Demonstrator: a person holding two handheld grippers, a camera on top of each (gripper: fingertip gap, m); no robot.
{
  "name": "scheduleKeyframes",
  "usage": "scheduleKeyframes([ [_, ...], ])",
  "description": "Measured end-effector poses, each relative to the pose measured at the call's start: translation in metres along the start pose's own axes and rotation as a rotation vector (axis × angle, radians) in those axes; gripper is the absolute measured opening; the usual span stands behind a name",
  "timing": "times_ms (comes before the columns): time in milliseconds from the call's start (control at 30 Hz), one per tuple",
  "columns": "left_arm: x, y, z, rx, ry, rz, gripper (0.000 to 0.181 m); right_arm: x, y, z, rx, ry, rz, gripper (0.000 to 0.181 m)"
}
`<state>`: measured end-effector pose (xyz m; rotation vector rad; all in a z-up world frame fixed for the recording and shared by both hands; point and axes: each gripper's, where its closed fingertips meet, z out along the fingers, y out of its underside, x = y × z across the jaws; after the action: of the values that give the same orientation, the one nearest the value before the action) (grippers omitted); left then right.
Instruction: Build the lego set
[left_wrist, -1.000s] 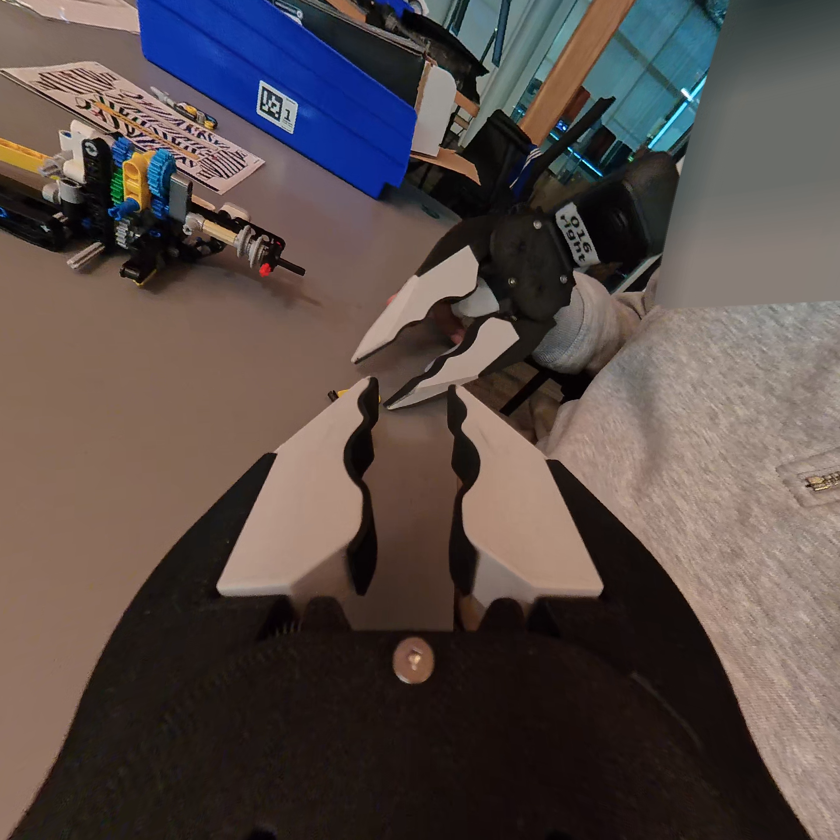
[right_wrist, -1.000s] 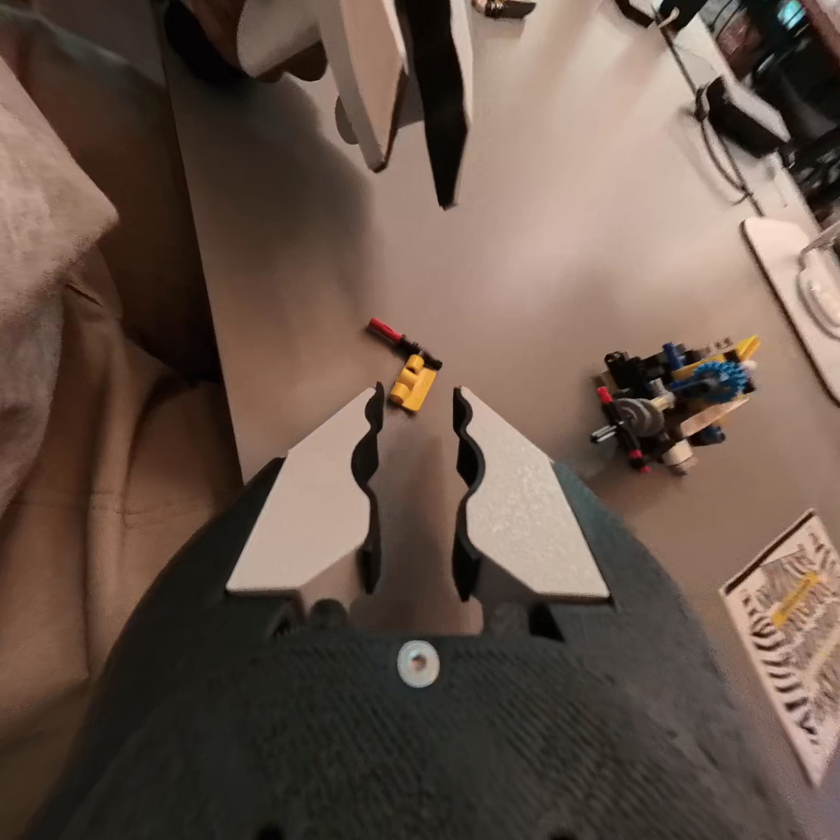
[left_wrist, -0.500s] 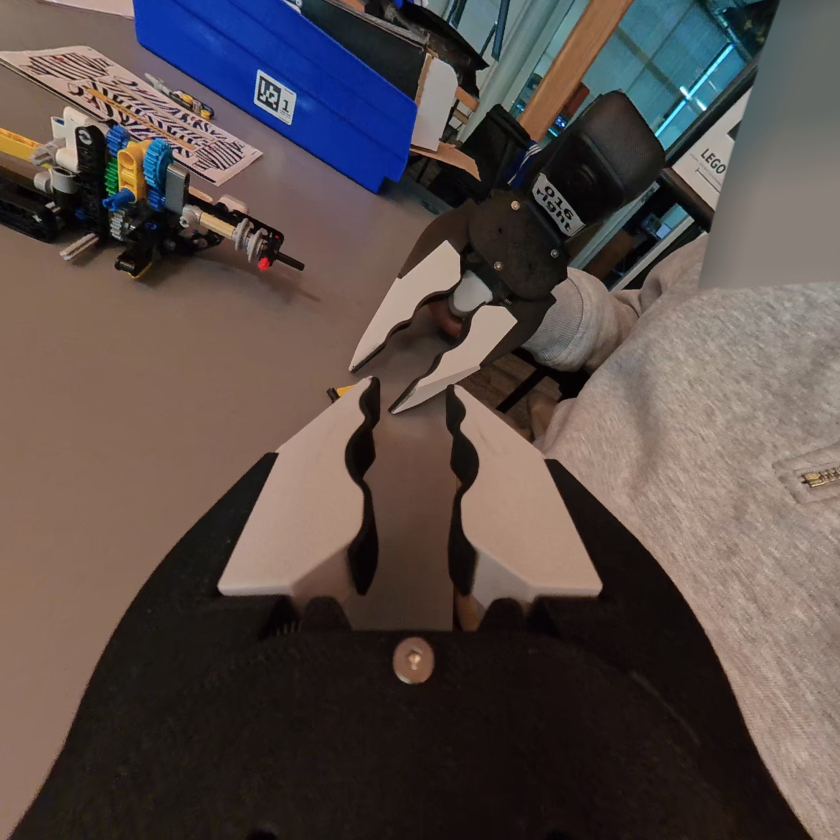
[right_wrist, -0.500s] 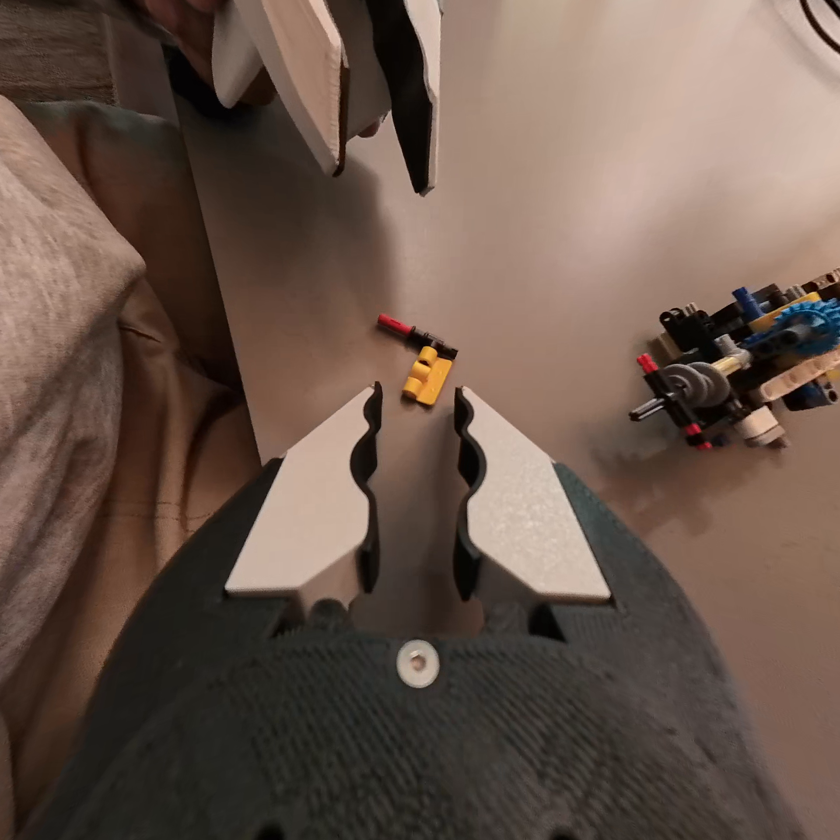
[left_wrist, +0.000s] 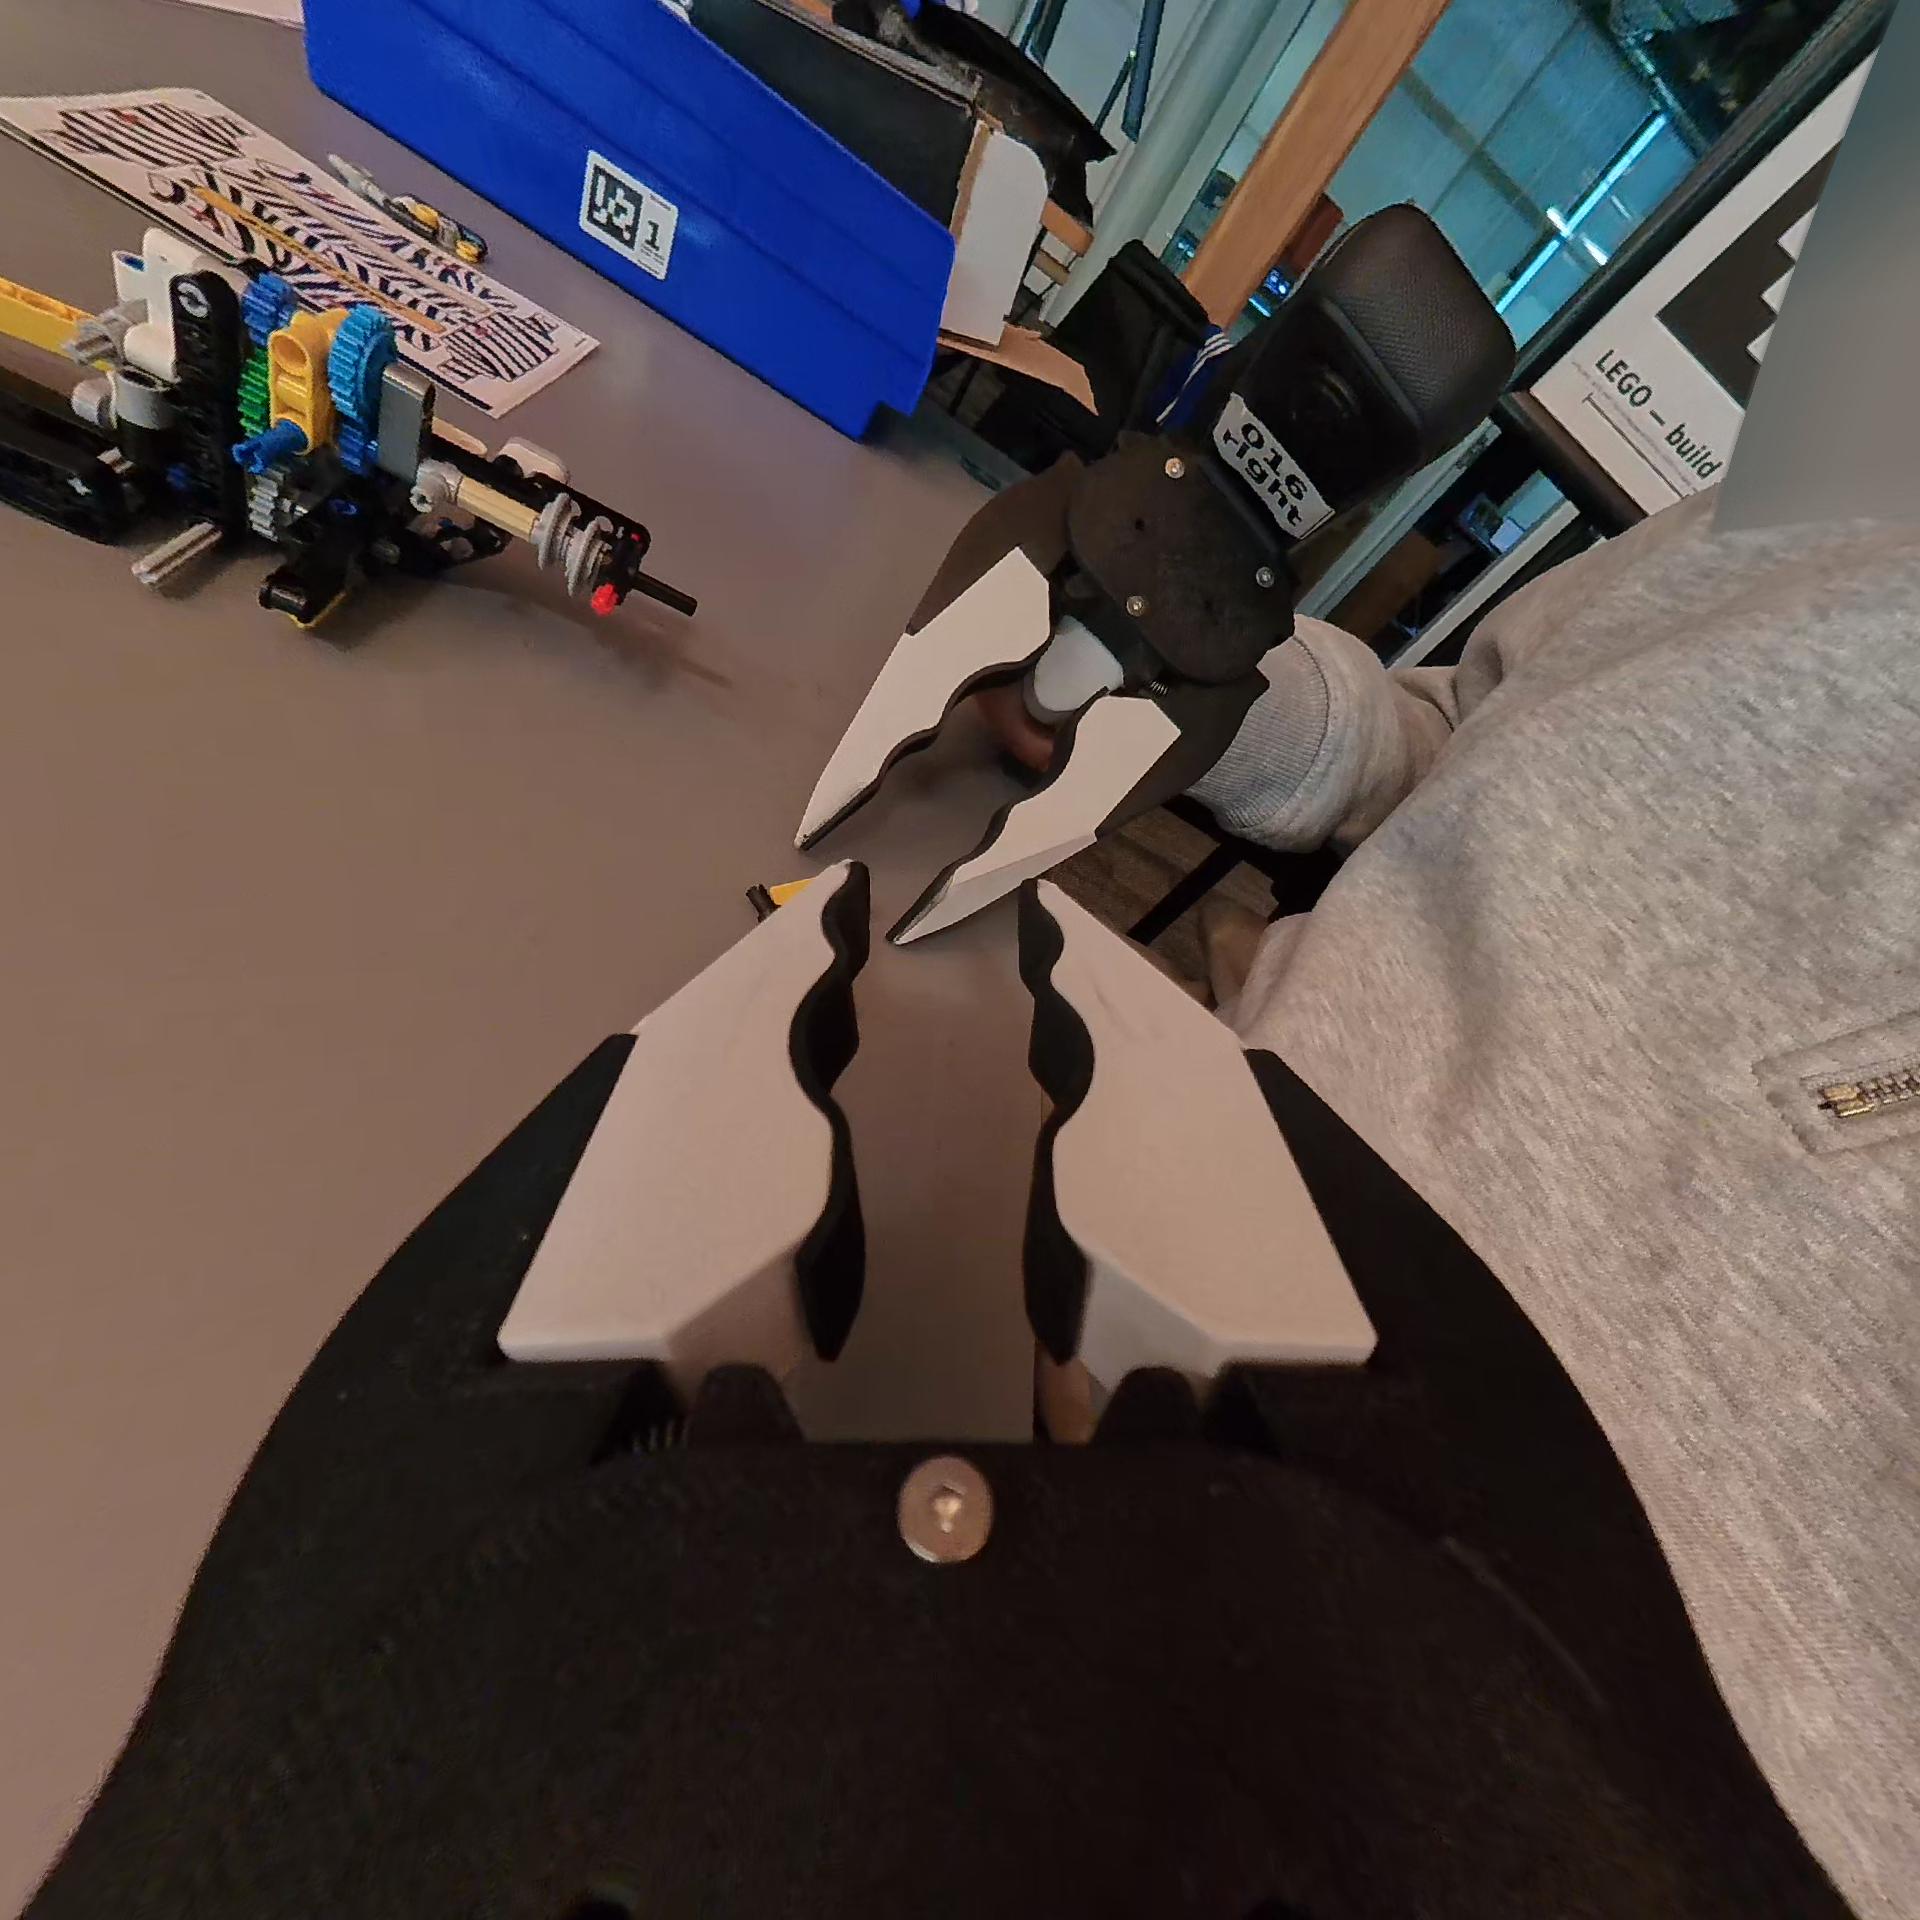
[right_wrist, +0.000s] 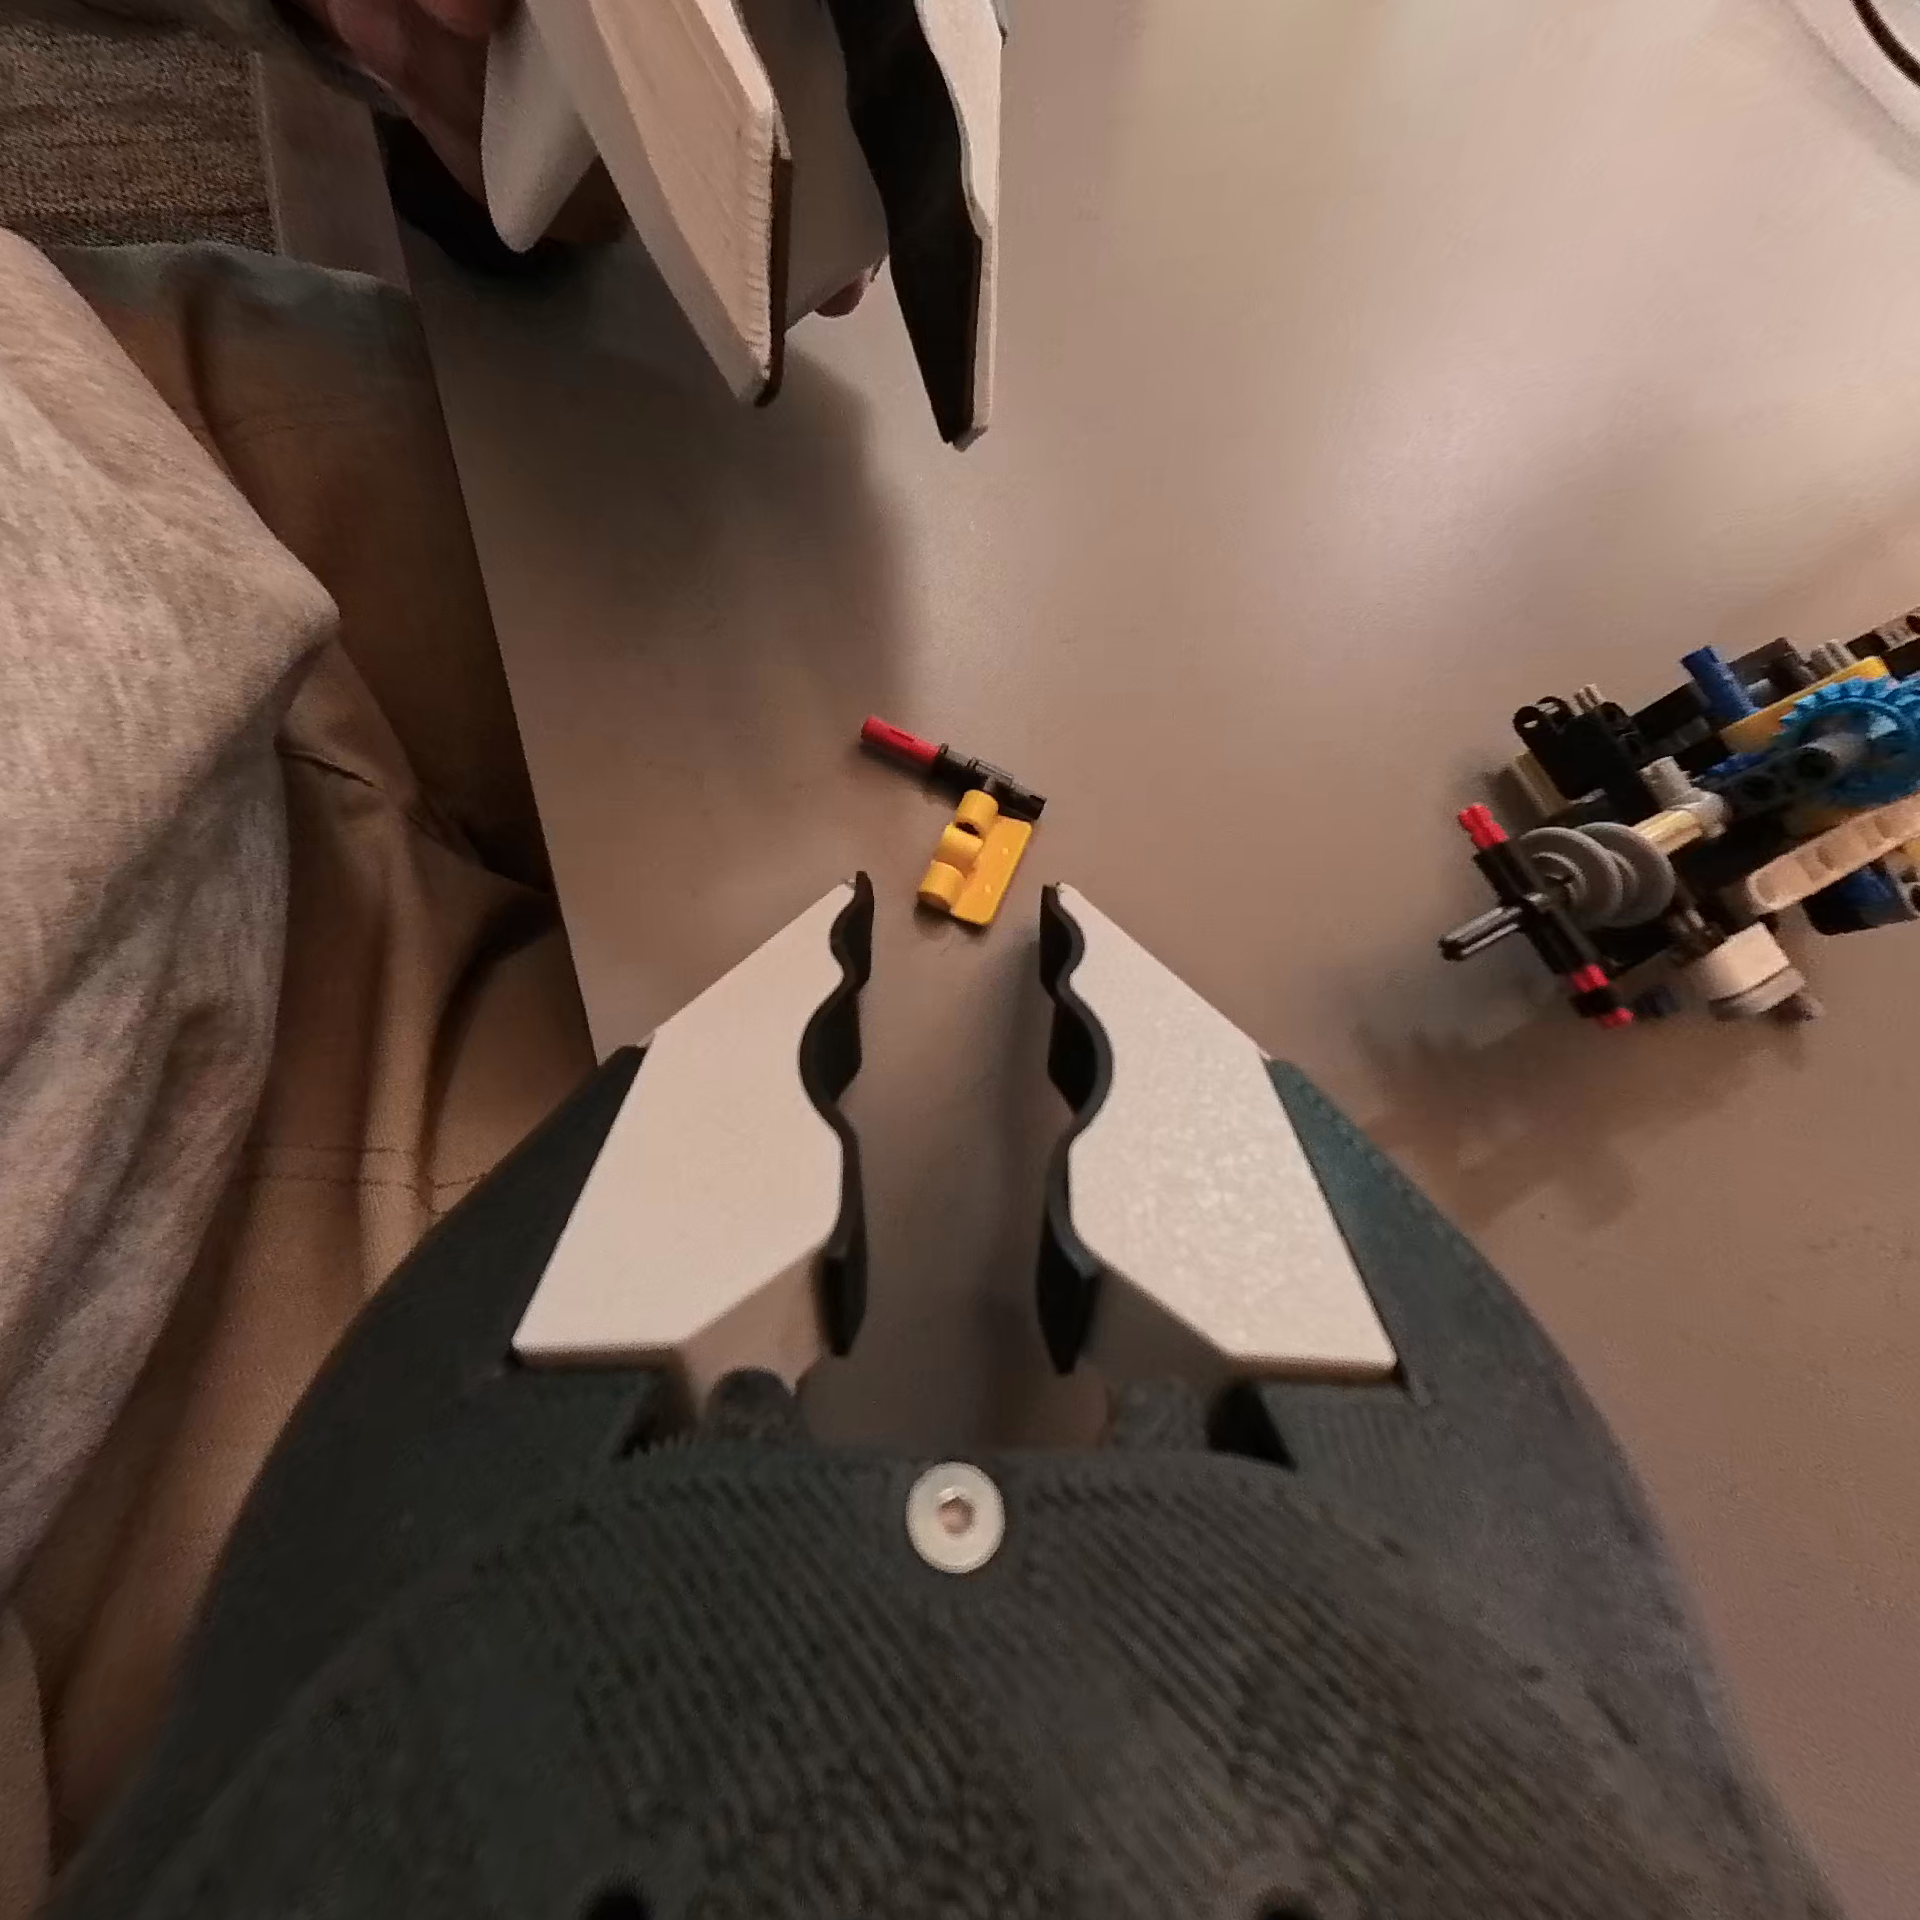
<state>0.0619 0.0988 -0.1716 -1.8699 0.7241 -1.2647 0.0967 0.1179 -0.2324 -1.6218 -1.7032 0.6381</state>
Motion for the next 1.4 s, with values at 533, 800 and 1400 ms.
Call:
scheduleKeyframes([
  [533,-0.0001,-0.0001,-0.0001,0.001,0.001,-0.002,0.026,0.0005,-0.0001,0.0005,0.0,-0.002,0.001,0.031],
  [800,0.0007,0.0004,0.0003,-0.002,-0.002,0.005,0.026,0.0005,0.0006,0.0007,-0.004,-0.011,0.025,0.031],
  [1400,0.0009,0.0011,0.0008,-0.006,0.002,-0.003,0.026,-0.0009,0.0012,0.0017,-0.006,-0.032,0.041,0.03],
])
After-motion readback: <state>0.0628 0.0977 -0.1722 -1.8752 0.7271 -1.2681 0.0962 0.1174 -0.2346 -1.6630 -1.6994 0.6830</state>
